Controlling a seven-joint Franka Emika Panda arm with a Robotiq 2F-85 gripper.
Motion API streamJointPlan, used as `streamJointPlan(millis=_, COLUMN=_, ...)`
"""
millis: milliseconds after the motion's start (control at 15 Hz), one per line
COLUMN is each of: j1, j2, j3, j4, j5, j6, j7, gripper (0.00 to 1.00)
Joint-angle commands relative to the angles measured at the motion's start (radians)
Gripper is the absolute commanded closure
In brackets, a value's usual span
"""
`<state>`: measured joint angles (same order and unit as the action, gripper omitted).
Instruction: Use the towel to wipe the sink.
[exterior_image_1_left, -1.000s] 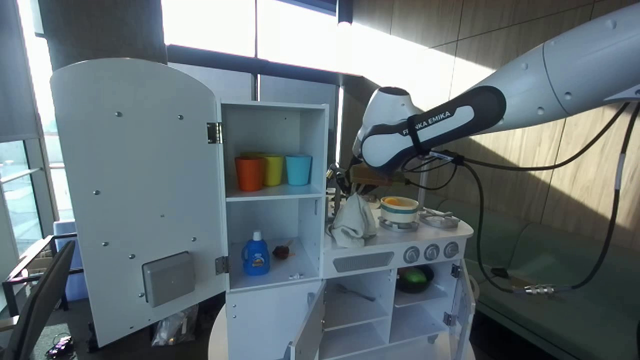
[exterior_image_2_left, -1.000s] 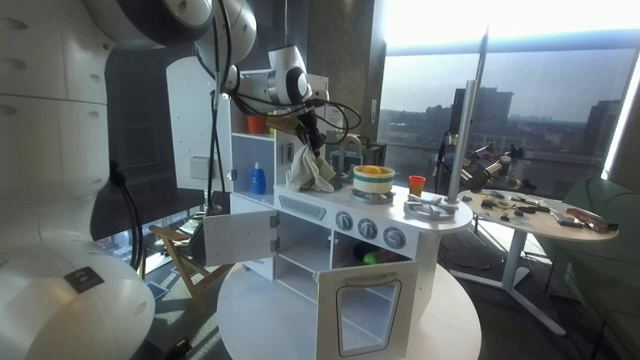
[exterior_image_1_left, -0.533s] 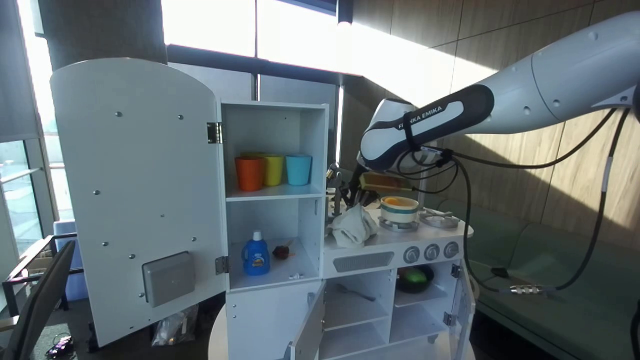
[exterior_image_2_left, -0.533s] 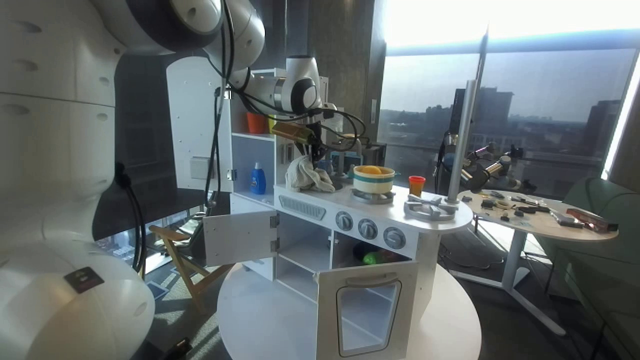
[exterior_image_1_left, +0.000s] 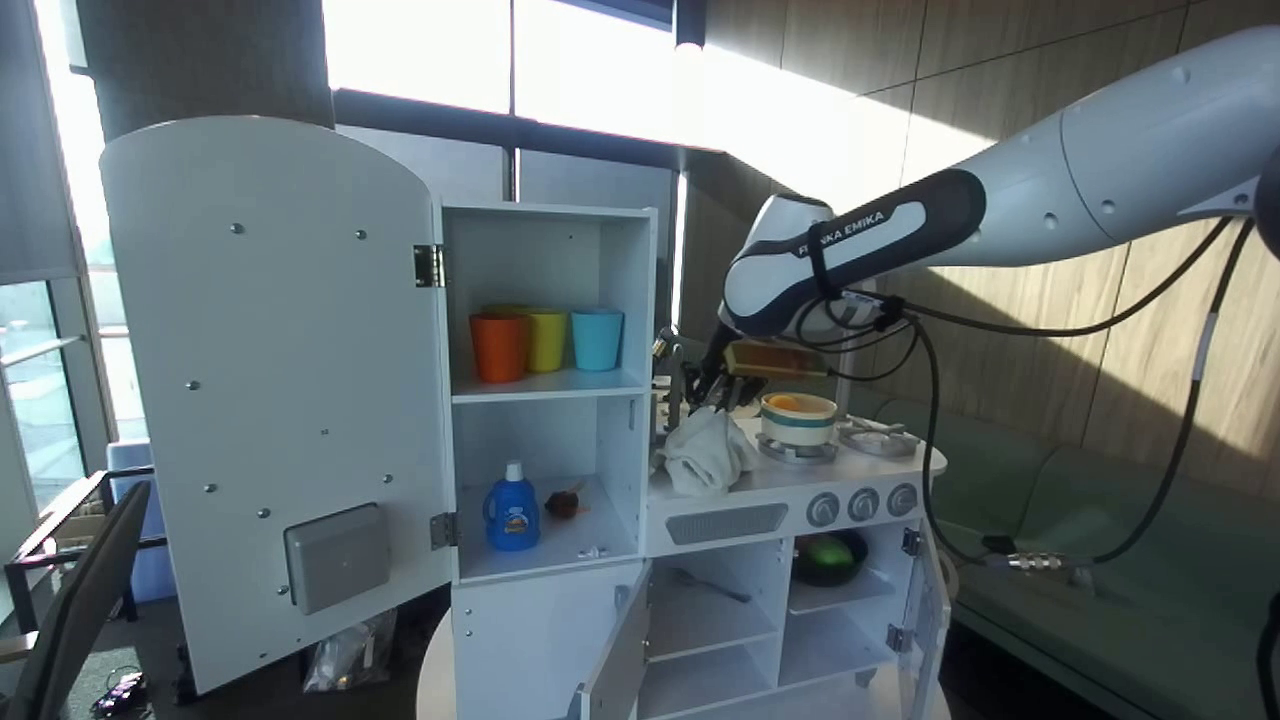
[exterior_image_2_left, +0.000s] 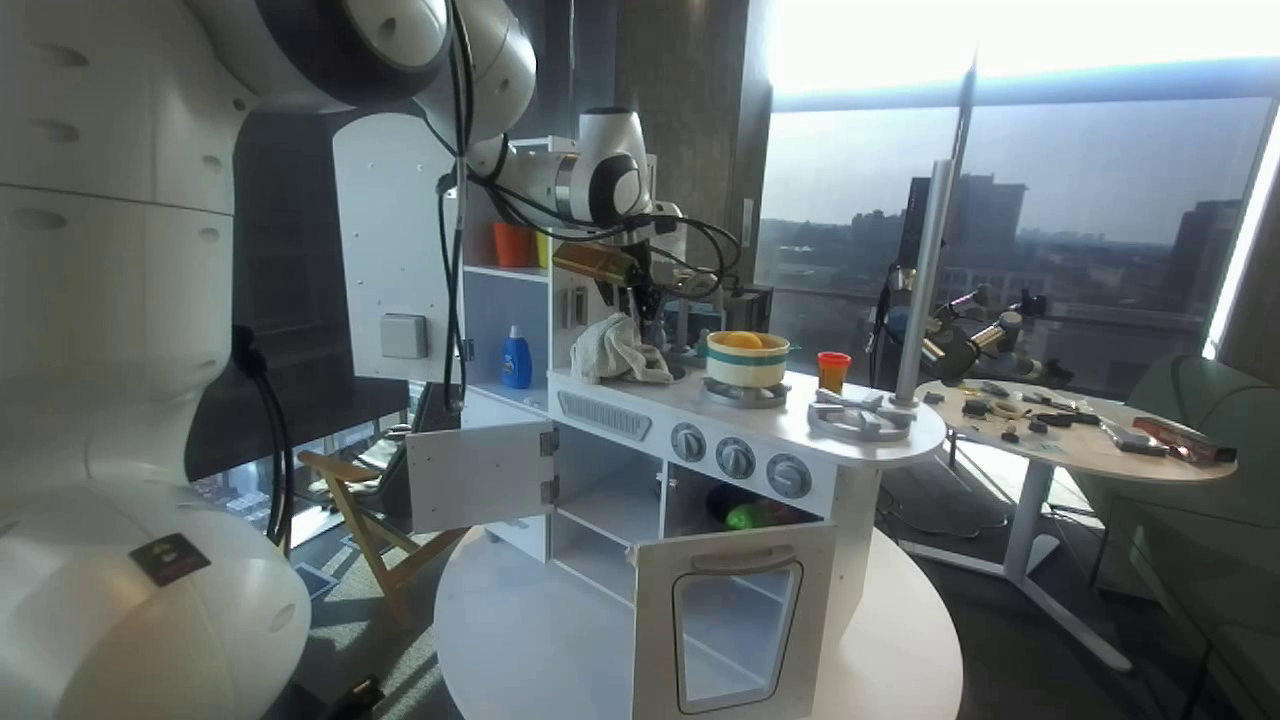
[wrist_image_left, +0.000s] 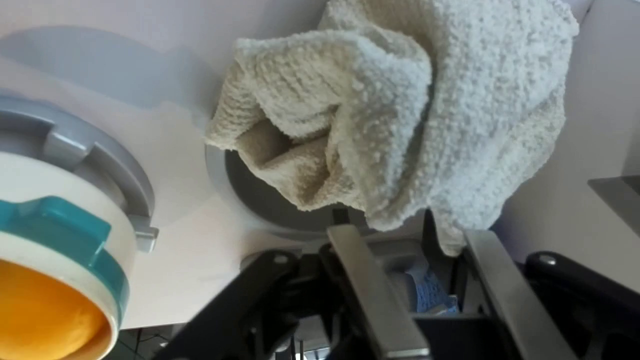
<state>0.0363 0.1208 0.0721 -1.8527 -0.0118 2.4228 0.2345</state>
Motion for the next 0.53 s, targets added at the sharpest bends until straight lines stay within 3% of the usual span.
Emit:
streamJointPlan(millis=0, j1=0.023, j2=-0.067, j3=-0.009, j4=0.012, j5=-0.012, j6=-0.017, j7=0.032, gripper=0.24)
streamJointPlan(millis=200, j1=0.033, j2=-0.120, j3=-0.007, j4=-0.002, j5=-0.093, j6=-0.069, j7=0.074, gripper=0.03)
streamJointPlan(millis=467, j1=0.040, j2=-0.152, j3=0.008, j4=-0.019, j5=-0.177, j6=-0.162, j7=0.108, gripper=0.00)
